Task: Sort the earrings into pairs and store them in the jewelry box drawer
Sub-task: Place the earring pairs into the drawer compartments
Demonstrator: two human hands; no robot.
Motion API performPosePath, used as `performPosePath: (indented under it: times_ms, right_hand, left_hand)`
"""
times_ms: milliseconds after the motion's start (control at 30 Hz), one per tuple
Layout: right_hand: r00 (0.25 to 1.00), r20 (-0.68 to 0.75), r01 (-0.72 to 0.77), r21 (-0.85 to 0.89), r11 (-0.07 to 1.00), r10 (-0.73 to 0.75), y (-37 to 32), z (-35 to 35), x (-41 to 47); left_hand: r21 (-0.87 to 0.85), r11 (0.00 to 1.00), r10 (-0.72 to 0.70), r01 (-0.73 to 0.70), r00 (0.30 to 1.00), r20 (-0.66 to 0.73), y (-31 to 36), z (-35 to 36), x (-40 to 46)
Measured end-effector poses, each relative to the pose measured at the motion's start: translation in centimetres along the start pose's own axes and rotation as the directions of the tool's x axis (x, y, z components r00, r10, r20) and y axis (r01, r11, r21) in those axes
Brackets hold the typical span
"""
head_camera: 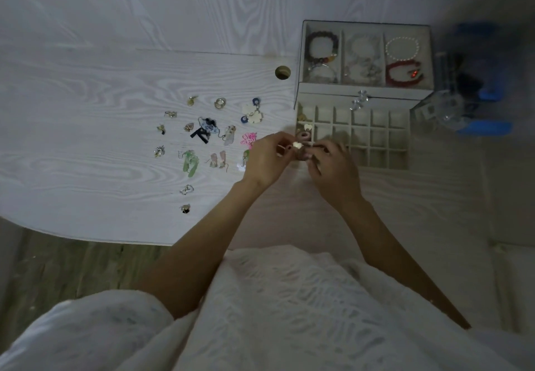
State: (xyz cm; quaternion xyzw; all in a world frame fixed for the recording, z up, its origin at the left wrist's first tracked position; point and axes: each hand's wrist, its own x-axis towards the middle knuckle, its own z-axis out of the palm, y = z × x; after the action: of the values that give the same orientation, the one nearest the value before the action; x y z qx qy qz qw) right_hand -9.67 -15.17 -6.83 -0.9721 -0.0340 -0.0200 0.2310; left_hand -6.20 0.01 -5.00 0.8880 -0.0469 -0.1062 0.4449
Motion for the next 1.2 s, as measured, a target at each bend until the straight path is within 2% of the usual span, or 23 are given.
performPosePath:
  times_ms: [167,567,733,1000,1200]
  right_hand:
    - [0.998,-0.03,-0.057,0.042,0.997,0.059,0.7,-0.4,0.2]
    - [0.999,-0.022,-0.026,0.049,0.998,0.028,0.4,0.4,0.4]
    - [0.997,0.004,-0.073,-0.001,0.997,0.073,0.2,0.5,1.3]
    - [0.997,0.003,0.073,-0.04,0.997,-0.073,-0.1,0.3,1.3]
    - [0.994,0.017,0.105,-0.074,0.992,-0.104,-0.2,0.9,0.6]
  left_hand:
    - [0.146,0.988,0.042,-0.044,0.999,0.02,0.3,1.2,0.9]
    - [0.3,0.941,0.166,-0.159,0.986,0.001,-0.6,1.5,0.4]
    - [0.265,0.954,0.154,-0.141,0.988,-0.029,-1.2,1.2,0.0]
    - [0.237,0.963,0.135,-0.131,0.991,0.0,-1.6,1.0,-0.2]
    - [0.257,0.953,0.145,-0.16,0.986,0.078,-1.7,0.5,-0.4]
